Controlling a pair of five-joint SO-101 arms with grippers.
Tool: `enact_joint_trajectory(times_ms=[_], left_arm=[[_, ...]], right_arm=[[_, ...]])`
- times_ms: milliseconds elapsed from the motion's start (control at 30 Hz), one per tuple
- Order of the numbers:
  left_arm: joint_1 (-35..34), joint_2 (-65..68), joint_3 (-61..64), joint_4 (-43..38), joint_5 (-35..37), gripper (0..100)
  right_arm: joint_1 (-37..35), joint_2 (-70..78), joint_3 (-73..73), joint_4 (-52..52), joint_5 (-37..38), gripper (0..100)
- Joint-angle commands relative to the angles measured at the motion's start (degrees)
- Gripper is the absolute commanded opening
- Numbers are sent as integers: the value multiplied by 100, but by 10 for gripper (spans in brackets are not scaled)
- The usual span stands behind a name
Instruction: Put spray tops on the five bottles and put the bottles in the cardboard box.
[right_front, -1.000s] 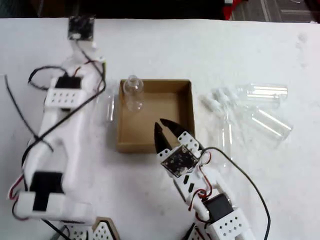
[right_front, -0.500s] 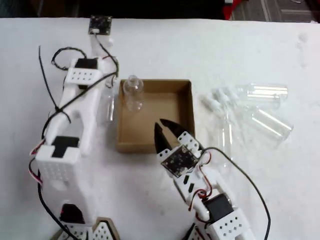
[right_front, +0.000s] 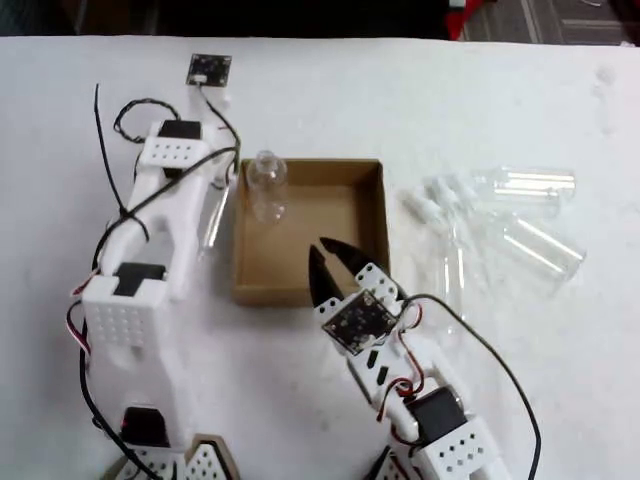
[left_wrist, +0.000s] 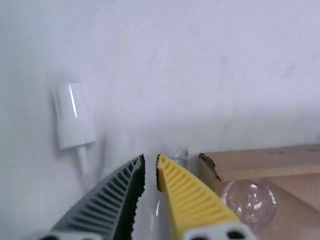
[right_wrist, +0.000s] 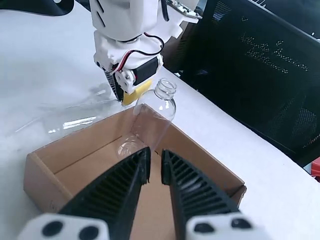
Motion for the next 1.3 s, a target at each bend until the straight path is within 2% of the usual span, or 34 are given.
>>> enact_joint_trajectory(times_ms=[0, 167, 433, 667, 733, 833, 1267], left_arm=[[-215, -110, -325, 440, 18, 50], [-453, -136, -360, 941, -431, 50], [-664, -593, -835, 1644, -457, 50], [-22, -629, -862, 1591, -448, 59], [48, -629, -853, 1503, -264, 98], [4, -620, -826, 1292, 237, 163], [-57, 127, -862, 835, 290, 139]], right_arm=[[75, 31, 53, 13, 70, 28], [75, 31, 53, 13, 70, 28], [75, 31, 53, 13, 70, 28], [75, 31, 53, 13, 70, 28], [75, 31, 53, 13, 70, 28], [75, 31, 53, 13, 70, 28], [75, 31, 53, 13, 70, 28]])
